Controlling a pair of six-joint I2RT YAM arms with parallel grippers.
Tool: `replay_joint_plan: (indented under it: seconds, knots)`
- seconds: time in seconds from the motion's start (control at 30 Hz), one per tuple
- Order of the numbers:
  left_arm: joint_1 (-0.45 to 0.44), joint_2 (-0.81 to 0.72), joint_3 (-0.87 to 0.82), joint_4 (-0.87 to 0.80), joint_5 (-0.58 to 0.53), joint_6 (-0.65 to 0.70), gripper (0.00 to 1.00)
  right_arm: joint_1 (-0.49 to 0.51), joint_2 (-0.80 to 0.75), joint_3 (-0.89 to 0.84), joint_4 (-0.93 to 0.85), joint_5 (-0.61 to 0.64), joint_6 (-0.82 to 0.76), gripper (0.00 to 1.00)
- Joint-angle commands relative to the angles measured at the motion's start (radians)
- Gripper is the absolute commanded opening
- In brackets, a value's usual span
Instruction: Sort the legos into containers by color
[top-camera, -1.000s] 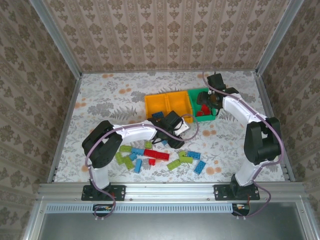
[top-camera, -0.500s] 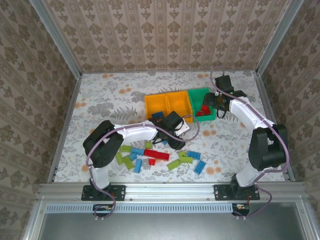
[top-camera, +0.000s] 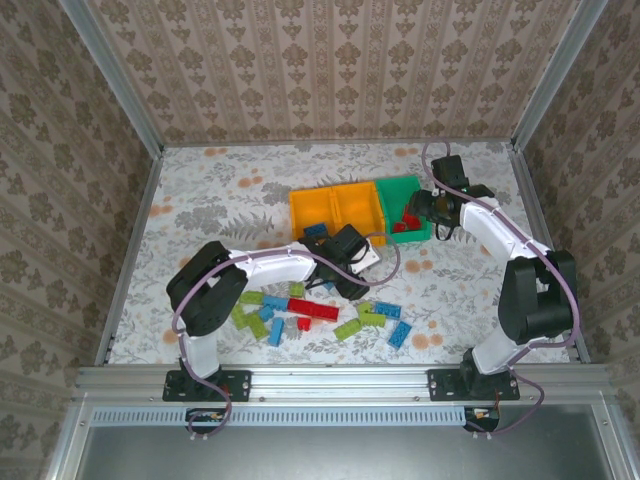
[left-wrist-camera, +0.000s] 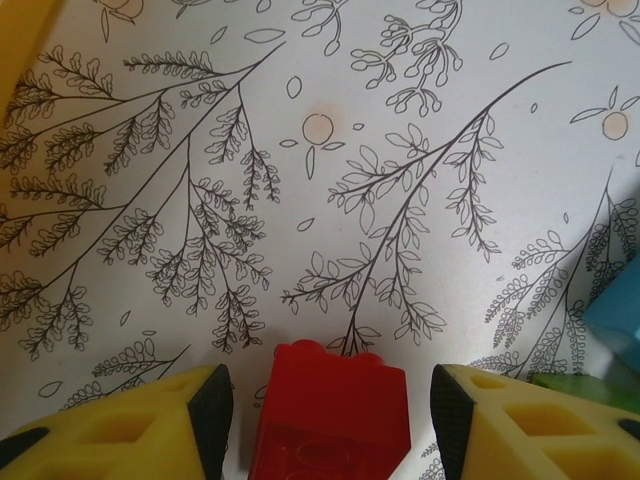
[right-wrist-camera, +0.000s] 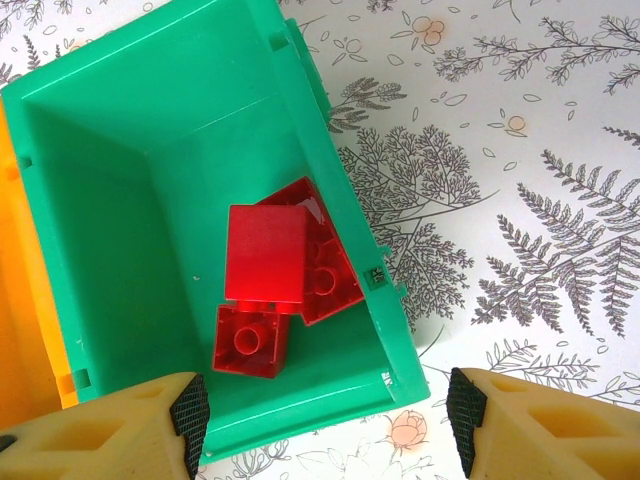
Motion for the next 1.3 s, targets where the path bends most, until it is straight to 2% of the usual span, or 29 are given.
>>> replay_joint_plan:
  seconds: [0.0, 0.43, 0.67, 0.97, 1.27]
  knots:
    - [-0.013, 0.024, 0.009, -0.068, -0.040, 0.034, 0.59, -0.010, -0.036, -0.013, -0.005, -0.019, 0.002, 0.68]
    - [-0.040, 0.039, 0.013, -0.078, -0.078, 0.078, 0.58, -0.020, -0.041, -0.032, 0.002, -0.028, 0.000, 0.69]
    - [-0.057, 0.050, 0.028, -0.076, -0.148, 0.078, 0.38, -0.026, -0.044, -0.039, 0.007, -0.035, 0.003, 0.69]
    - [-0.061, 0.019, 0.046, -0.036, -0.178, 0.060, 0.36, -0.039, -0.050, -0.057, 0.016, -0.047, 0.011, 0.70]
    - [-0.043, 0.016, 0.174, 0.005, -0.148, 0.037, 0.36, -0.060, -0.084, -0.107, 0.025, -0.048, 0.011, 0.70]
